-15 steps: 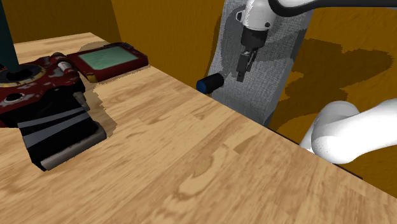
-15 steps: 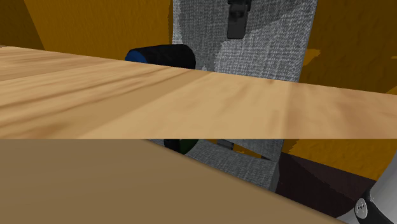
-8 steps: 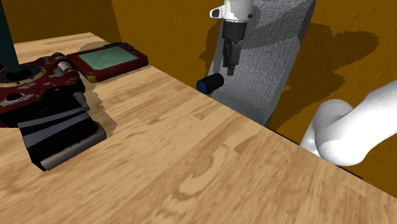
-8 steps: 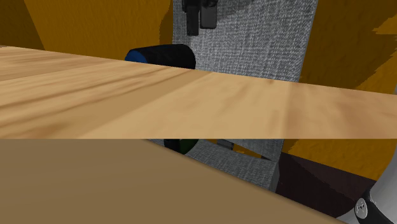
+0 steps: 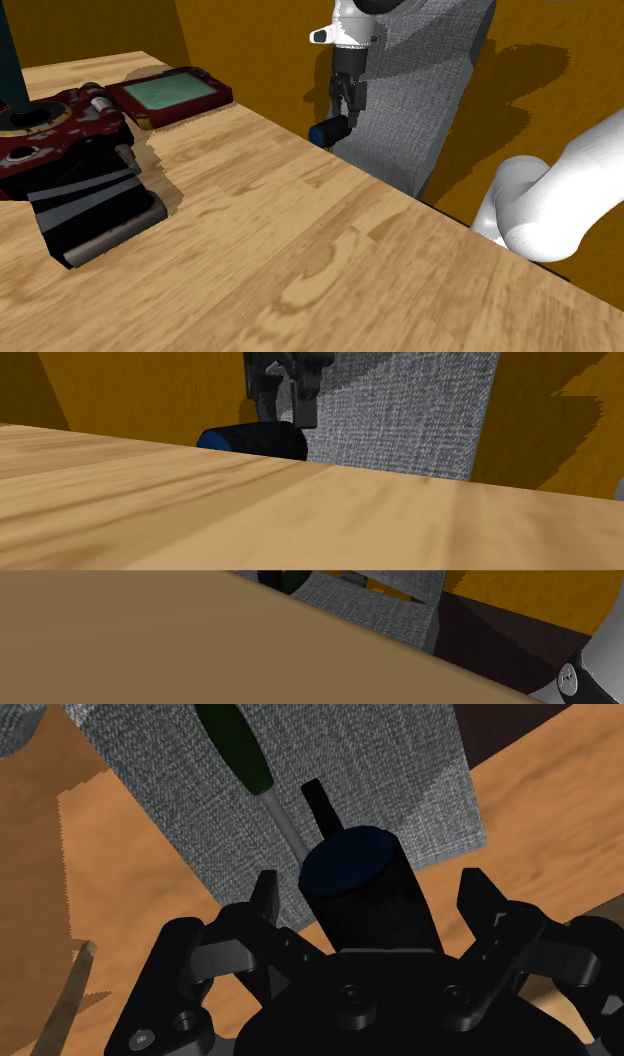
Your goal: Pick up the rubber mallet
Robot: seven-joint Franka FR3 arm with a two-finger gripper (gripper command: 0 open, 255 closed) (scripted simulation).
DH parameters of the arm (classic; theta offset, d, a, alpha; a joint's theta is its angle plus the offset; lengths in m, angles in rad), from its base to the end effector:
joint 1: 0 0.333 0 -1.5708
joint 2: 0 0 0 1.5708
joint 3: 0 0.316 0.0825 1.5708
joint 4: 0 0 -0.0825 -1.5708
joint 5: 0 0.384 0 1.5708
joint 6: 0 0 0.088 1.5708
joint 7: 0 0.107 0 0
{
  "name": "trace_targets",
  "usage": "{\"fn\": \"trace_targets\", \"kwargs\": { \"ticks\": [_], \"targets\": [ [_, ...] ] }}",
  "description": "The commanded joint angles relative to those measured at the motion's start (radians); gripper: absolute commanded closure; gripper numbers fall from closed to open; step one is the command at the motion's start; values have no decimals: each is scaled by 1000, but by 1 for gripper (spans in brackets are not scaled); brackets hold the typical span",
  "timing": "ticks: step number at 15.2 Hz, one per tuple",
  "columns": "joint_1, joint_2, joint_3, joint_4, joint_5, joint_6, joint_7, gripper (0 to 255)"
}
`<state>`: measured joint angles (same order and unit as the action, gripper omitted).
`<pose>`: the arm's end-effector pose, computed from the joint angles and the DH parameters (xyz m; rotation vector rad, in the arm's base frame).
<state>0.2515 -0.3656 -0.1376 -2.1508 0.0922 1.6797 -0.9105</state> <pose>0.4307 0.0519 0.5401 -2.5910 -1.4511 0.0698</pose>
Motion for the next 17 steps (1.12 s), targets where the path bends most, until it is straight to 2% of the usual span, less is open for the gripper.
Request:
{"fn": "trace_targets", "kwargs": {
  "ticks": [1,3,4,13,17],
  "targets": [
    [0,0,0,-38,1,38,-5,0],
    [0,0,0,-38,1,38,-5,0],
    [0,1,0,-38,1,38,-5,255],
    [0,0,0,-38,1,38,-5,255],
    [1,-1,1,14,0,-15,1,255]
  ]
}}
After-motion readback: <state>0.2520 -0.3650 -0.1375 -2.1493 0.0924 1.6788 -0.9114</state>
